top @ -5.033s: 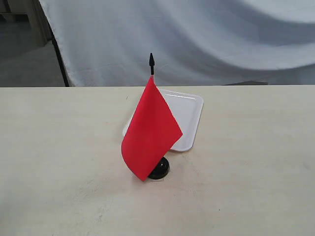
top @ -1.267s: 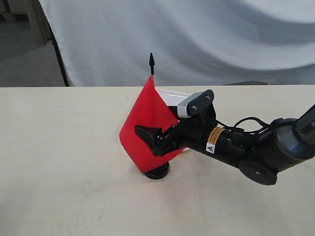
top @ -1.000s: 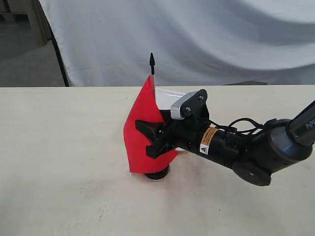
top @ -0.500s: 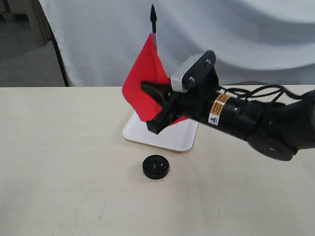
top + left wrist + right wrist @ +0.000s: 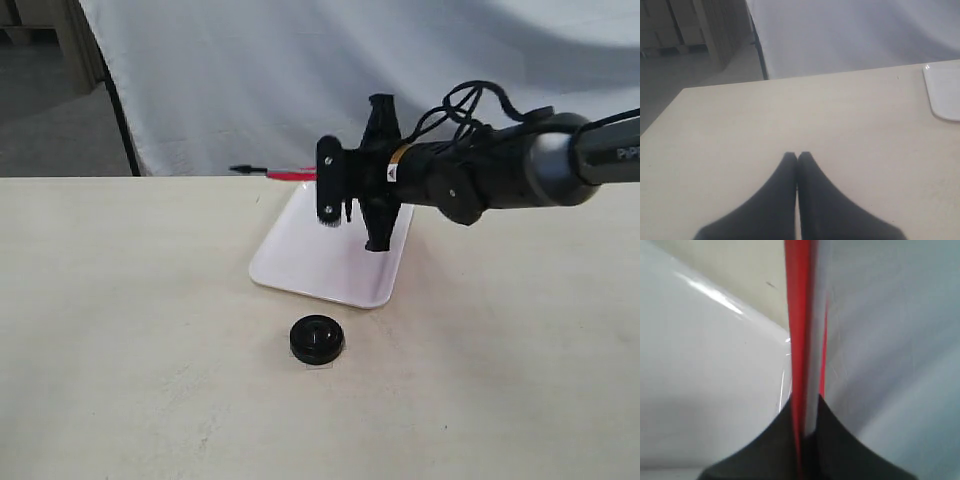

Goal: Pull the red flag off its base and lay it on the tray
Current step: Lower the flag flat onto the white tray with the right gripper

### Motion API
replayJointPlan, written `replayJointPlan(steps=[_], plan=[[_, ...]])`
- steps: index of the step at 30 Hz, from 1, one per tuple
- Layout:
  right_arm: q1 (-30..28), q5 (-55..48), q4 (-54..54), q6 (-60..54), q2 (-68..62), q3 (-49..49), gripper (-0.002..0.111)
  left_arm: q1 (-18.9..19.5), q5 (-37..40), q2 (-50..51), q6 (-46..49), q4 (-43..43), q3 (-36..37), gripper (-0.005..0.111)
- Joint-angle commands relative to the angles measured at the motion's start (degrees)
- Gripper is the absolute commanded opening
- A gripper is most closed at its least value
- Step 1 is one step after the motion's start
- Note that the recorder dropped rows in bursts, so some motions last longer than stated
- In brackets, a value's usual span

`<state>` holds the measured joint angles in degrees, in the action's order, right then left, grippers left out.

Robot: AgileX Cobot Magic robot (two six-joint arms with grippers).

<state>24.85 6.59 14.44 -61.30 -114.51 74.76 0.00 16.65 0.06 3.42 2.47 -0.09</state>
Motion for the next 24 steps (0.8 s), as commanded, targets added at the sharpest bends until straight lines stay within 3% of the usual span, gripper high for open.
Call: replayJointPlan(steps=[1, 5, 18, 20, 24], plan=[[-0.79, 0.18, -0.68, -18.55, -5.68, 2.47, -0.001, 0.02, -0.45, -0.06, -0.18, 0.26, 0.09, 0.000], [-2.06, 5.55, -0.68, -27.69, -9.73, 3.10, -0.001, 0.02, -0.45, -0.06, -0.18, 0.26, 0.09, 0.000], [-2.06, 5.03, -2.57, -26.41, -14.31, 5.82, 0.002, 0.02, -0.45, -0.06, -0.18, 0.26, 0.09, 0.000], [-2.06, 5.03, -2.57, -25.94, -14.31, 5.82, 0.014, 0.02, -0.45, -0.06, -0.18, 0.26, 0.09, 0.000], [-2.06, 4.66, -2.57, -23.57, -14.31, 5.82, 0.054, 0.02, -0.45, -0.06, -0.18, 0.26, 0.09, 0.000]])
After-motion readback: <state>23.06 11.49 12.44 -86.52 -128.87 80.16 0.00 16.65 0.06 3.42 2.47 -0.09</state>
